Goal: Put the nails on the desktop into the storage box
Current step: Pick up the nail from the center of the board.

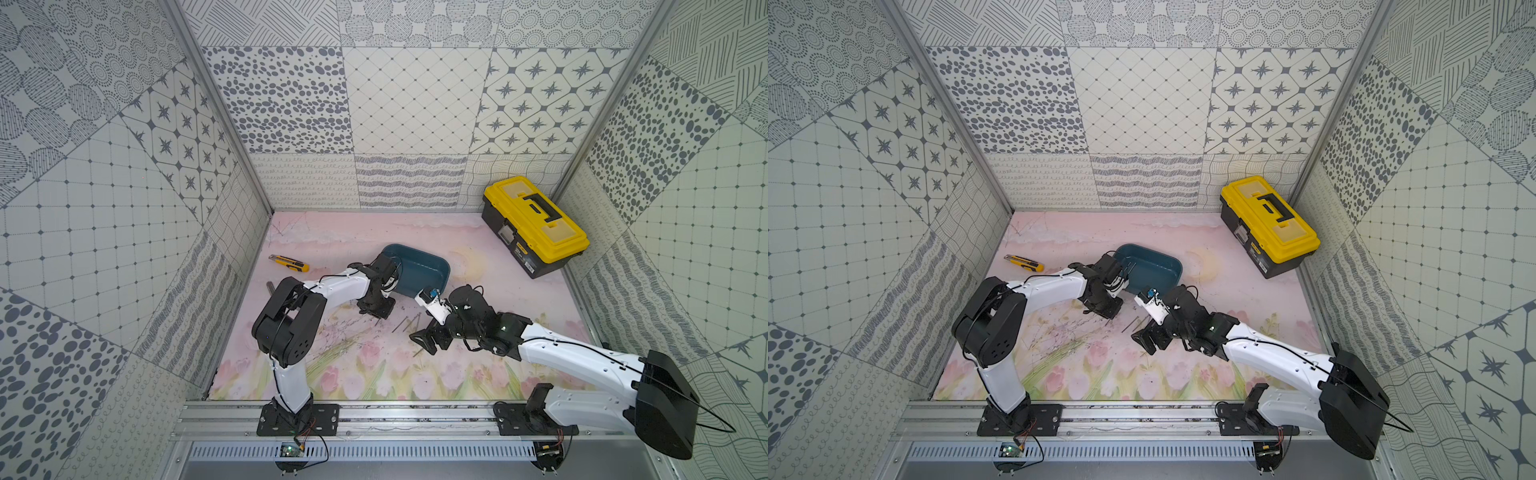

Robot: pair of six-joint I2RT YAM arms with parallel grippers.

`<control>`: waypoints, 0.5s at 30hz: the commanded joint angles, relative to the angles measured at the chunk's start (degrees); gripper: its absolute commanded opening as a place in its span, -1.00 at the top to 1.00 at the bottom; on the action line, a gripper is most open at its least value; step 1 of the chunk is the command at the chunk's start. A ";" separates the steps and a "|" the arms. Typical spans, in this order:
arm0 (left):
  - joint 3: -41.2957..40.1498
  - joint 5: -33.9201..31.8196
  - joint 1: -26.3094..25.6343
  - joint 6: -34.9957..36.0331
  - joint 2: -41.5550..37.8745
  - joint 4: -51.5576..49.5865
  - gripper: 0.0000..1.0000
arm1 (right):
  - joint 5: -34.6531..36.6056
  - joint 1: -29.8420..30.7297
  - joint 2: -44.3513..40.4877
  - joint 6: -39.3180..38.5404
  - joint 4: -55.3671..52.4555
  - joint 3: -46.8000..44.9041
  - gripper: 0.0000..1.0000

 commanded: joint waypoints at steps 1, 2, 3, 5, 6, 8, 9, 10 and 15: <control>-1.02 1.22 -0.86 0.41 1.15 -2.14 0.98 | 0.32 0.04 -0.92 -0.39 1.70 -0.61 -0.94; -1.12 1.22 -0.93 0.27 1.06 -2.04 1.00 | 0.34 0.02 -0.92 -0.35 1.71 -0.61 -0.94; -1.26 1.16 -1.00 0.24 1.02 -1.95 1.00 | 0.33 0.02 -0.92 -0.35 1.71 -0.69 -0.94; -1.44 0.81 -1.13 0.07 0.85 -1.87 1.00 | 0.30 0.04 -0.99 -0.35 1.71 -0.81 -0.94; -1.48 0.64 -1.15 -0.05 0.78 -1.89 1.00 | 0.30 0.02 -1.01 -0.35 1.75 -0.83 -0.94; -1.46 0.17 -1.17 -0.25 0.57 -1.96 1.00 | 0.47 0.06 -1.08 -0.33 1.79 -0.87 -0.94; -1.34 -0.04 -1.12 -0.32 0.35 -2.03 1.00 | 0.50 0.04 -1.14 -0.34 1.80 -0.96 -0.94; -1.23 -0.22 -1.27 -0.29 0.14 -2.24 1.00 | 0.52 0.02 -1.17 -0.24 1.79 -0.96 -0.94; 0.14 -1.28 -1.31 -0.06 -1.52 -3.55 1.00 | 0.79 0.07 -1.33 -0.30 1.88 -0.96 -0.94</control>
